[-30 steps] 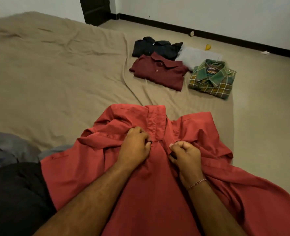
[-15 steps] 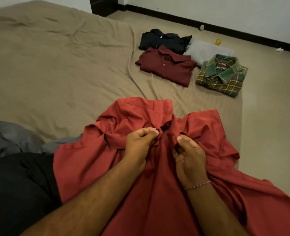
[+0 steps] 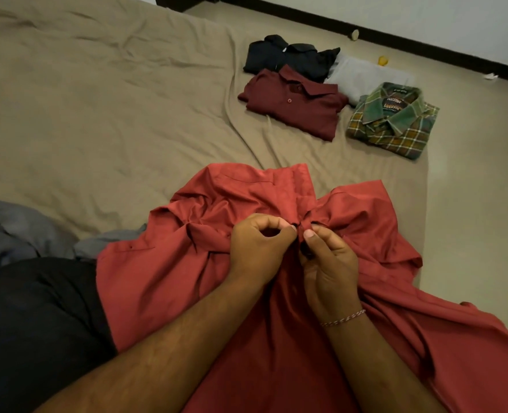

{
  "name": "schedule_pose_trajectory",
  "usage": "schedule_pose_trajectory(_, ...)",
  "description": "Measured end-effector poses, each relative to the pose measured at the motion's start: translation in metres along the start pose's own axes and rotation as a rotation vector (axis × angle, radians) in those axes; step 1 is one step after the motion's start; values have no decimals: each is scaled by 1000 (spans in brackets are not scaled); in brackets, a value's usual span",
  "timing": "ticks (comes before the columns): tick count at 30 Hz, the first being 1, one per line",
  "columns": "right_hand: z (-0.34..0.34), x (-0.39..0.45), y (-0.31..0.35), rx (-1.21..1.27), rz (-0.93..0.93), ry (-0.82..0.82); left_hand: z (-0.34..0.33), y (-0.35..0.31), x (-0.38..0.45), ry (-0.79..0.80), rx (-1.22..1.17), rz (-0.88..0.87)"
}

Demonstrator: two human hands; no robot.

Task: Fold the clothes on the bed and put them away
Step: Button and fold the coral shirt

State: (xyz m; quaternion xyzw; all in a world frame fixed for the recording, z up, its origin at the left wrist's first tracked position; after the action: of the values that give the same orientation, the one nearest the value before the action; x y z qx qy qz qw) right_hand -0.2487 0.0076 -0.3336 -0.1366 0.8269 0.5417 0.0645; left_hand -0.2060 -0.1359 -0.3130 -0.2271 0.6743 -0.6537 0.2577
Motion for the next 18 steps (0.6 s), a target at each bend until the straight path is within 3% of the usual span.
schedule_pose_trajectory(14, 8, -5, -10, -38, 24, 29, -12, 7, -2, 197, -154, 141)
schedule_pose_trajectory(18, 10, -9, 11, -429, 327, 2, -11, 11, 1, 220, -158, 132)
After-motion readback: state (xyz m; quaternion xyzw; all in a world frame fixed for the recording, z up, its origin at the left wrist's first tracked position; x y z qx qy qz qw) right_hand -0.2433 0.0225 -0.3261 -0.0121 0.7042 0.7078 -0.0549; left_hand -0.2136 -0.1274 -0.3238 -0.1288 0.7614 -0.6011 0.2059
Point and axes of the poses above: each hand's wrist, its own x-axis towards the middle knuckle, its own z-axis out of the back of the hand, y = z × x, the point moved 7 cm from there along x, towards the middle knuckle, and after that the axes turned 7 degrees about -x, right-handed, at the moved point
